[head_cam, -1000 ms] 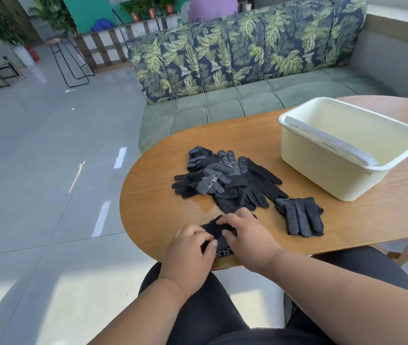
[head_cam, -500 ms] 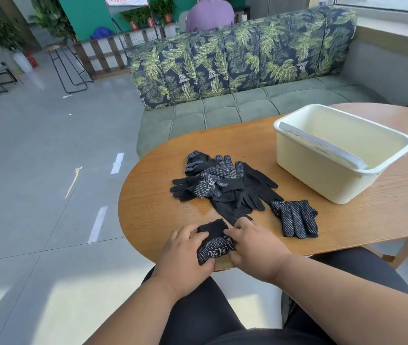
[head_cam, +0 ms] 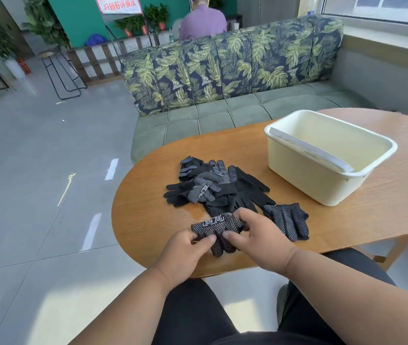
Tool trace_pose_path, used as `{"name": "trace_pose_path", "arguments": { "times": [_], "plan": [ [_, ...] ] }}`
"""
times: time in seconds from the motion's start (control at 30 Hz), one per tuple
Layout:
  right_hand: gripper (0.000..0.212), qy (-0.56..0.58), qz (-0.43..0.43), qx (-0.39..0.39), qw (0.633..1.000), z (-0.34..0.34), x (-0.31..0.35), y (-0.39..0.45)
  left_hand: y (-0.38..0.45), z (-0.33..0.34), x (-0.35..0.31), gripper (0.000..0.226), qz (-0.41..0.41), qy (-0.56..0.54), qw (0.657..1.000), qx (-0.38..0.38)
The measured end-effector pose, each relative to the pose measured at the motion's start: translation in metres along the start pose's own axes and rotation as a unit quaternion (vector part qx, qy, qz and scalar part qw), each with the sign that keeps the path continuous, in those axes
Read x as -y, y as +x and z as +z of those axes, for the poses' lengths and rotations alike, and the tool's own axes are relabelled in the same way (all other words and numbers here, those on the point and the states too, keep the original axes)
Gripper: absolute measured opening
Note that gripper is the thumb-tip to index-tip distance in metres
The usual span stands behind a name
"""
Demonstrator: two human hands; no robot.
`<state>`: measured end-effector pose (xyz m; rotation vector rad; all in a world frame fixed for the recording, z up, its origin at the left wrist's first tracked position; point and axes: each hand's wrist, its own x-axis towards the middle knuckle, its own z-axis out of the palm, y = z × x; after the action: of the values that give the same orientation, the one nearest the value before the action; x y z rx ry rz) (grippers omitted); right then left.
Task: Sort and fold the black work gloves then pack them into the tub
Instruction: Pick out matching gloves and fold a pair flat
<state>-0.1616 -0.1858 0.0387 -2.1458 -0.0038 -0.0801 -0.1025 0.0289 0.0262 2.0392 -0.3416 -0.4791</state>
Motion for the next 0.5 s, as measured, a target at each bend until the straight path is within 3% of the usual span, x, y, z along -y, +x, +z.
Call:
{"name": "trace_pose_path", "arguments": {
  "times": [0.07,0.17,0.33,0.5],
  "plan": [
    [0.013,0.120,0.049,0.006,0.991,-0.009,0.000,-0.001,0.003,0.005,-0.005,0.037,0.009,-0.017,1.000,0.016],
    [0.014,0.181,0.102,-0.029,0.978,-0.028,-0.009,-0.001,0.010,0.015,-0.008,0.045,0.018,-0.060,0.998,0.028],
    [0.019,0.292,0.204,-0.100,0.929,-0.064,-0.036,0.003,0.025,0.020,0.001,0.021,-0.015,-0.049,0.999,-0.010],
    [0.023,0.285,0.257,-0.143,0.912,-0.084,-0.064,0.004,0.038,0.019,0.016,0.011,-0.050,-0.002,0.998,-0.046]
  ]
}}
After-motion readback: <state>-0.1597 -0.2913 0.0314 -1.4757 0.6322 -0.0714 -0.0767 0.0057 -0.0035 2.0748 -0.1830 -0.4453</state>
